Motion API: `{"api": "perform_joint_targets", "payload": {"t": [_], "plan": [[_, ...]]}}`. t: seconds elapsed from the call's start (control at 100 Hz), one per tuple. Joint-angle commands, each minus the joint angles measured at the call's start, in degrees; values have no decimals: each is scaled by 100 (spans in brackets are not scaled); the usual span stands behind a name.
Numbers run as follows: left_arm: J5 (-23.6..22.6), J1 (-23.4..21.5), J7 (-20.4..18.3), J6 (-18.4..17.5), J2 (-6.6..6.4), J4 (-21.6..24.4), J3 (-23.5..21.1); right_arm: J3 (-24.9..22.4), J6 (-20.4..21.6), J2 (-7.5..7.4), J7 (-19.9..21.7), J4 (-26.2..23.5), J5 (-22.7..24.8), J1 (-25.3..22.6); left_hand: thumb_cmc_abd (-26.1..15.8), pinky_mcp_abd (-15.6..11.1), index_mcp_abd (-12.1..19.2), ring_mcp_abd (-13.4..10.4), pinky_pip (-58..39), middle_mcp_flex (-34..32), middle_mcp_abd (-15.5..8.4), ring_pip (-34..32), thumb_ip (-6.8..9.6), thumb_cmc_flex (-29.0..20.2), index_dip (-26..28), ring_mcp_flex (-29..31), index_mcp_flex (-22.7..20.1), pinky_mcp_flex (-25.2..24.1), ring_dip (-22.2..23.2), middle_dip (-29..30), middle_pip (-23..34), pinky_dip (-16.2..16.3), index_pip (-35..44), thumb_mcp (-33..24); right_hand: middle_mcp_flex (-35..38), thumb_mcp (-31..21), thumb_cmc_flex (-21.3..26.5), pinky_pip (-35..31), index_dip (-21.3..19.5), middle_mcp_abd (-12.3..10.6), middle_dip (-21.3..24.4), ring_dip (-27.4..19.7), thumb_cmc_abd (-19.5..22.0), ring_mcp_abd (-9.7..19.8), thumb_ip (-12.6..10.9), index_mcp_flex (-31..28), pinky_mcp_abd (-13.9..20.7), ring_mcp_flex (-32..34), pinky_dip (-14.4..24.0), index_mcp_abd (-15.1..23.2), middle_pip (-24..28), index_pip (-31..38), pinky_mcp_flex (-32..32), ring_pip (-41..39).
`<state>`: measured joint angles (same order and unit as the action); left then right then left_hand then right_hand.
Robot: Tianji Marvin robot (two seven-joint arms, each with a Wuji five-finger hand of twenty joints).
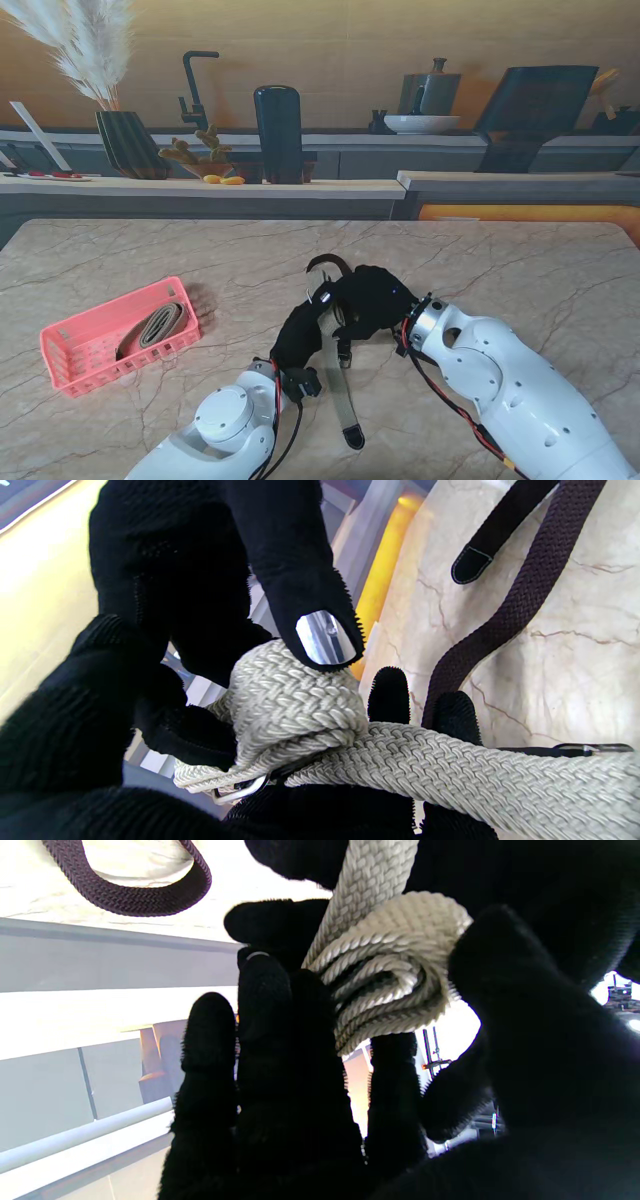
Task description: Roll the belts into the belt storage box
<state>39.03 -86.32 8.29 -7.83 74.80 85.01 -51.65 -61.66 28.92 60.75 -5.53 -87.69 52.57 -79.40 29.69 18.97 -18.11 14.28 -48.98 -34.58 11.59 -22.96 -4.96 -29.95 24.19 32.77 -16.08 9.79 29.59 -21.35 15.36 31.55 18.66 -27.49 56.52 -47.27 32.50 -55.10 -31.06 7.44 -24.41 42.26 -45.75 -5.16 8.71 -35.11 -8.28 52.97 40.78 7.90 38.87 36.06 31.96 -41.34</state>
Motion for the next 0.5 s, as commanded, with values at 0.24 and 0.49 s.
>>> {"api": "perform_joint_targets", "payload": {"t": [0.24, 0.49], "plan": [[-84, 126, -524, 49, -19, 228, -65, -222, -32, -26, 198, -210, 99, -434, -43, -505, 1358, -428, -604, -343, -504, -620, 234, -1754, 164, 657, 186, 924, 401, -309, 575, 83, 551, -907, -1111, 5, -210, 173, -251, -93, 152, -250, 436, 137, -373, 143, -79, -316, 48, -301, -644, -338, -302, 427], [-266, 120, -196, 138, 30, 281, -37, -503, 104, -39, 505, -558, -159, -784, -215, -704, 1283, -593, -994, -600, -540, -1217, 308, -2288, 225, 1097, 147, 1439, 758, -608, 1102, 161, 964, -1075, -817, 100, -220, 221, -307, -123, 180, -239, 566, 180, -414, 762, -113, 78, 93, 177, -651, -442, -289, 372]]}}
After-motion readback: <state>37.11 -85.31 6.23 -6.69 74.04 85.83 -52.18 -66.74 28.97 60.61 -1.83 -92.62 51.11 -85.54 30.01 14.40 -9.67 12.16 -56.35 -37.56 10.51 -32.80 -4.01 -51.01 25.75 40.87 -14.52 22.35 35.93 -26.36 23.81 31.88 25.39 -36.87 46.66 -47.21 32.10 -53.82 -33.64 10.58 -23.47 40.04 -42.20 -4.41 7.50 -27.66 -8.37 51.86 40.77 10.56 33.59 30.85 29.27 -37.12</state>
